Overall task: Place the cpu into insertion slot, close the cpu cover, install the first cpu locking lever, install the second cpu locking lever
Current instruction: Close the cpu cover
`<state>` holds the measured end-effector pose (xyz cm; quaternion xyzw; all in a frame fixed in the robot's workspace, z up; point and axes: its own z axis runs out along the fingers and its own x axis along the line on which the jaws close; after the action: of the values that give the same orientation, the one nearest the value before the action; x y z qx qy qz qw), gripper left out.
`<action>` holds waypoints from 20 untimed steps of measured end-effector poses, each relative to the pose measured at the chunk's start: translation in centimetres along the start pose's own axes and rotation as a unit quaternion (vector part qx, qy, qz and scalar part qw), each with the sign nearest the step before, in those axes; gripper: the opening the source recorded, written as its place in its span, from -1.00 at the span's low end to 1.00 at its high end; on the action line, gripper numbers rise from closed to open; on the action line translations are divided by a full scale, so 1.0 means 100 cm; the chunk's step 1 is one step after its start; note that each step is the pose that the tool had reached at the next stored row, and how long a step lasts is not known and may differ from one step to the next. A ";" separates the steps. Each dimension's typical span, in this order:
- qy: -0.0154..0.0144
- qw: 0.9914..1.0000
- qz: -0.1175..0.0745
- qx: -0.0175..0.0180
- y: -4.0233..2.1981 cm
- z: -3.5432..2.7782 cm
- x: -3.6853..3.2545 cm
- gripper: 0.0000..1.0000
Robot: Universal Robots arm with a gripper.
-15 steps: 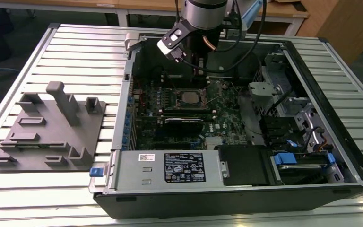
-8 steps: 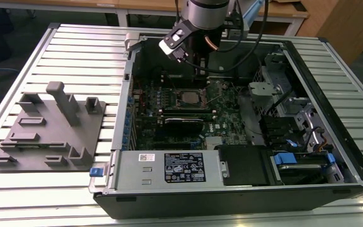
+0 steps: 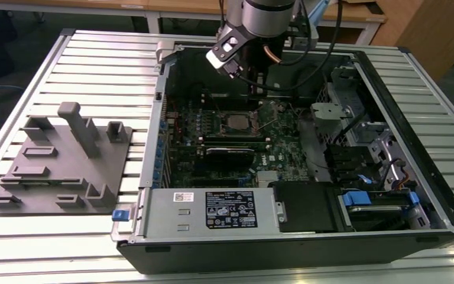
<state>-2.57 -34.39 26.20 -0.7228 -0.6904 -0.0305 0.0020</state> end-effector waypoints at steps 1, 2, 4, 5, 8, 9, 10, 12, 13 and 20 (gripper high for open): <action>0.000 1.000 0.000 0.000 0.0000 0.0000 0.0000 -0.79; 0.000 1.000 0.000 0.000 -0.0002 0.0000 0.0000 -0.79; 0.000 1.000 0.000 0.000 -0.0007 0.0001 0.0000 -0.79; 0.000 1.000 0.000 0.000 -0.0008 0.0002 0.0000 -0.79; 0.000 1.000 0.000 0.000 -0.0012 0.0005 -0.0001 -0.79; 0.000 1.000 0.000 0.000 -0.0012 0.0005 -0.0001 -0.79; 0.000 1.000 0.000 0.000 -0.0013 0.0003 -0.0001 -0.79; 0.000 1.000 0.000 0.000 -0.0012 -0.0005 0.0000 -0.79; 0.000 1.000 0.000 0.000 -0.0012 -0.0010 0.0000 -0.79; 0.000 1.000 0.000 0.000 0.0020 -0.0010 0.0001 -0.79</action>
<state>-2.37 -34.39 26.31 -0.7228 -0.6904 -0.0306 0.0022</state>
